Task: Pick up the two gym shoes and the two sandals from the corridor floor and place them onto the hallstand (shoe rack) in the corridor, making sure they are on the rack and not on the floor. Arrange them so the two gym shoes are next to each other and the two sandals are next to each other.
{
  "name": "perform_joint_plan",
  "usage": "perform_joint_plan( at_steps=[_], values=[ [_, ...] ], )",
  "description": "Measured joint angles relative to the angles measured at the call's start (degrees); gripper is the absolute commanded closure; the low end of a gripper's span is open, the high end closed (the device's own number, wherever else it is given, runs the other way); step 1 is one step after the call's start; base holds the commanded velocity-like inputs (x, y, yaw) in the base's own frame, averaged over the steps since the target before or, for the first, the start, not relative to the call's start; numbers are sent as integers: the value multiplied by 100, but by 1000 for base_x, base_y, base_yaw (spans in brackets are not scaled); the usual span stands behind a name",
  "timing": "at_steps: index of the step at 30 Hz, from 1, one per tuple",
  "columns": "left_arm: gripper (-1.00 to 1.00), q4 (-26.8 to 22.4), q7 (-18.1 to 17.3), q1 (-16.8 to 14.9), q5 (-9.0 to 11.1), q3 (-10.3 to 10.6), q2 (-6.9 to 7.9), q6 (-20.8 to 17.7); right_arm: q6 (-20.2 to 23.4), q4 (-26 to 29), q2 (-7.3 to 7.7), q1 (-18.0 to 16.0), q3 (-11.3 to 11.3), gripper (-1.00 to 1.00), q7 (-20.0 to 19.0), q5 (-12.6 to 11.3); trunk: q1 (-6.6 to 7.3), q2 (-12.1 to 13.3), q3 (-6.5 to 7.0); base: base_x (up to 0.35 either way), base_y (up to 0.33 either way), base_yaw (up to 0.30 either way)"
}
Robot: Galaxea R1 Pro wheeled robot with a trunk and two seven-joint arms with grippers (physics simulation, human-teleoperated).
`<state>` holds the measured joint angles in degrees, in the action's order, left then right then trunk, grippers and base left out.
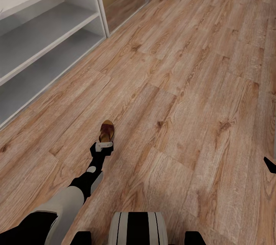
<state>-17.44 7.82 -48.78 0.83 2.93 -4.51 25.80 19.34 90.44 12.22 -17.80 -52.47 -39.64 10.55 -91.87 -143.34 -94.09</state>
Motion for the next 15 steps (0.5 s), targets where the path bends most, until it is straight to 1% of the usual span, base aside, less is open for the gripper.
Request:
perform_joint_plan(
  at_steps=[8, 15],
  values=[
    [-100, 3, 0, 0, -2, 1, -21, 11, 0, -1, 6, -2, 0, -100, 0, 0, 0, 0, -35, 0, 0, 0],
    [-100, 4, 0, 0, -3, -2, -1, 13, 0, -2, 7, -4, 0, -100, 4, 0, 0, 0, -90, 0, 0, 0]
  ],
)
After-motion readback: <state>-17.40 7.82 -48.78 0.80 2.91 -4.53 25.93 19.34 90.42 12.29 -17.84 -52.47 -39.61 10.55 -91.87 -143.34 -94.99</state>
